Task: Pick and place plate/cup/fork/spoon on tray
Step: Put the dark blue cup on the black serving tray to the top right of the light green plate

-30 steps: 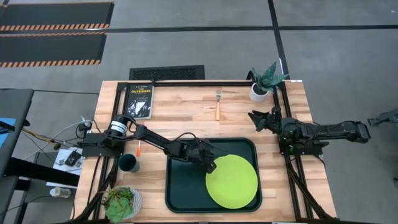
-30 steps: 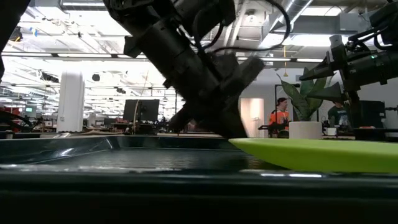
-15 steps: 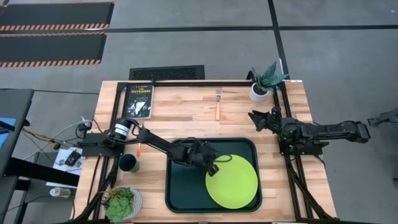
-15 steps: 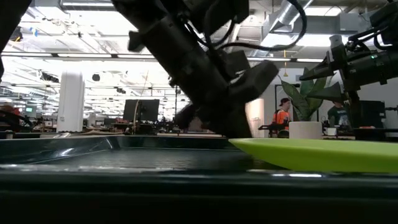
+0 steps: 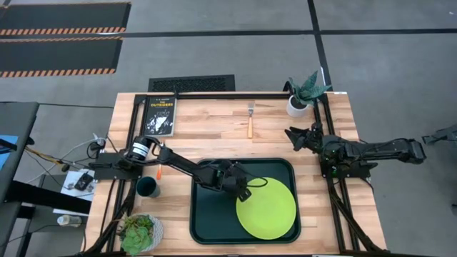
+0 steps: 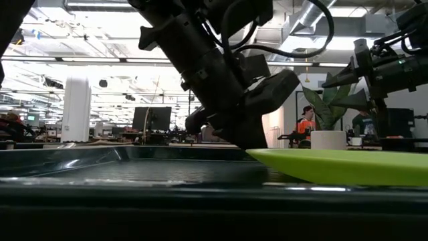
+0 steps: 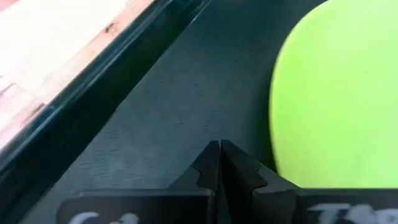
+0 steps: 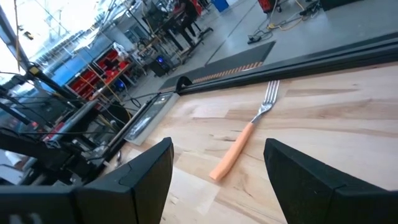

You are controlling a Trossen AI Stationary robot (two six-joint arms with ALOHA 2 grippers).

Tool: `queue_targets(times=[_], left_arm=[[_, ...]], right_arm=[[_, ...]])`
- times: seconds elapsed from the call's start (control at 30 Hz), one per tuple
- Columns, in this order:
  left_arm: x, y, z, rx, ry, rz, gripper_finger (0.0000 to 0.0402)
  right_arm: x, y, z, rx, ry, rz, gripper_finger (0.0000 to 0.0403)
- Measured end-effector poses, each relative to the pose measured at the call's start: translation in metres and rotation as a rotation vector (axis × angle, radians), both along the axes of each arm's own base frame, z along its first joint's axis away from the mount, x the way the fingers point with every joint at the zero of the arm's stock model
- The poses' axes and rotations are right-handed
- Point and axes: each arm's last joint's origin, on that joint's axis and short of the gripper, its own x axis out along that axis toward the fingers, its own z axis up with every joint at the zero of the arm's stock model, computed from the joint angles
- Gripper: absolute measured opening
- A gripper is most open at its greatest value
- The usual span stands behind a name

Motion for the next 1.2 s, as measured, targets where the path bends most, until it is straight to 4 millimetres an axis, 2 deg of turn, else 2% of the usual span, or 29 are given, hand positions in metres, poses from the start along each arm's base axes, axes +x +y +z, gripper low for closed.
queue_targets(times=[0.07,0.13,0.33,0.47,0.67,0.8,0.9,1.0,1.2], left_arm=[[-0.002,0.001,0.003,0.017,0.008,0.011,0.0001],[-0.005,0.003,0.015,0.05,0.015,0.007,0.0007],[-0.029,0.012,0.078,0.197,0.012,0.028,0.0063],[-0.068,0.026,0.132,0.261,0.069,0.047,0.0119],[-0.141,0.041,0.177,0.157,0.35,-0.082,0.0187],[-0.182,0.044,0.192,0.056,0.498,-0.111,0.0198],[-0.205,0.038,0.199,0.036,0.537,-0.121,0.0198],[-0.221,0.028,0.192,-0.002,0.527,-0.149,0.0199],[-0.25,0.011,0.162,-0.006,0.577,-0.192,0.0199]], right_arm=[[0.0,0.0,0.0,-0.005,0.004,0.001,0.0276],[0.0,0.0,0.0,-0.018,0.015,0.004,0.0276],[0.0,0.0,0.0,-0.025,0.021,0.006,0.0276],[0.0,0.0,0.0,-0.026,0.023,0.007,0.0276],[0.0,0.0,0.0,-0.026,0.024,0.011,0.0276],[0.0,0.0,0.0,-0.027,0.025,0.013,0.0276],[0.0,0.001,0.0,-0.024,0.027,0.029,0.0276],[0.001,0.001,0.0,-0.022,0.026,0.035,0.0276],[0.0,0.001,0.0,-0.023,0.026,0.034,0.0276]])
